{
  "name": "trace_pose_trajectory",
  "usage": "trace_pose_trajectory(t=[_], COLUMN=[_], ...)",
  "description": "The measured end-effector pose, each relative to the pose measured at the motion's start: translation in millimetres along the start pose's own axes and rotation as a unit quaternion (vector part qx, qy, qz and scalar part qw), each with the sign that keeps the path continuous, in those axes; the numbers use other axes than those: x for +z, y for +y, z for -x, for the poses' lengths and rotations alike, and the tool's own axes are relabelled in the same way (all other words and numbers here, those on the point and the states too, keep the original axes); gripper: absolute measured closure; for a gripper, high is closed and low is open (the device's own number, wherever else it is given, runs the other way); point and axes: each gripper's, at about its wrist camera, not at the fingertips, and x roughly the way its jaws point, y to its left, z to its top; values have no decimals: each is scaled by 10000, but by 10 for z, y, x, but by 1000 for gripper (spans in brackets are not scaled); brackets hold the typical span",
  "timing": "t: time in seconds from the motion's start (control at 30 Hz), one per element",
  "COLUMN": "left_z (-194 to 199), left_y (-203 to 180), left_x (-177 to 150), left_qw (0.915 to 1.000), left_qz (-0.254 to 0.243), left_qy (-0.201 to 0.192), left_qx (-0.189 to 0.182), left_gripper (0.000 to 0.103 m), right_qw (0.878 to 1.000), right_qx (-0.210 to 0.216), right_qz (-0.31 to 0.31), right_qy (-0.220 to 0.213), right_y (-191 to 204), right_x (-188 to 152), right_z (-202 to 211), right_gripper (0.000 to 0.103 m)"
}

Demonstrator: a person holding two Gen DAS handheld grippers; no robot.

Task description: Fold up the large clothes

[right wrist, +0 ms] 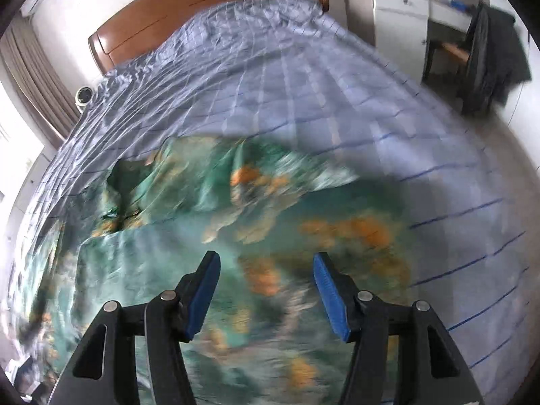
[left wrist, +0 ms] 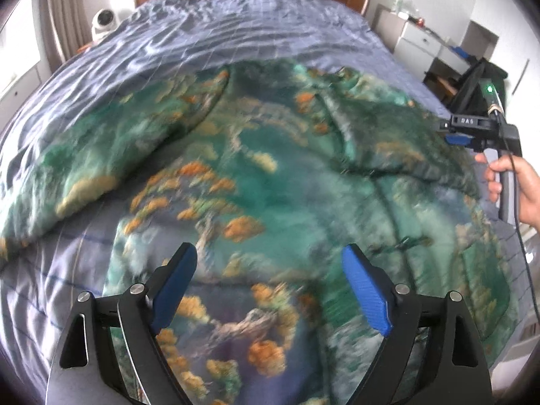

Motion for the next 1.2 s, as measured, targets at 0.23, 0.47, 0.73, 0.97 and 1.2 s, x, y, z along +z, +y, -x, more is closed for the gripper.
trace_pose_trajectory(t=[0.23, 0.47, 0.73, 0.97, 1.2], left_z=[96, 85, 172, 202, 83], left_y=[331, 731, 1092, 1586, 2473], left_x=[-251, -447, -653, -395, -228], left_qw=[9993, 9976, 9944, 9864, 9372], left_qz=[103, 447, 830, 1573, 3403], left_qy=[-63, 78, 92, -213, -751], left_qx=[347, 518, 641, 433, -116], left_gripper=[14, 14, 13, 12, 7], right_qw=[9938, 9940, 9913, 9882, 9810], right_qx=[-470, -121, -126, 181, 670], right_qz=[987, 986, 1206, 1388, 1712], right_qy=[-195, -448, -514, -619, -625], right_y=[487, 490, 255, 453, 921], right_x=[-175, -527, -1368, -1828, -2377], right_z=[88, 551, 914, 1280, 1553], right_gripper=[44, 44, 44, 44, 44])
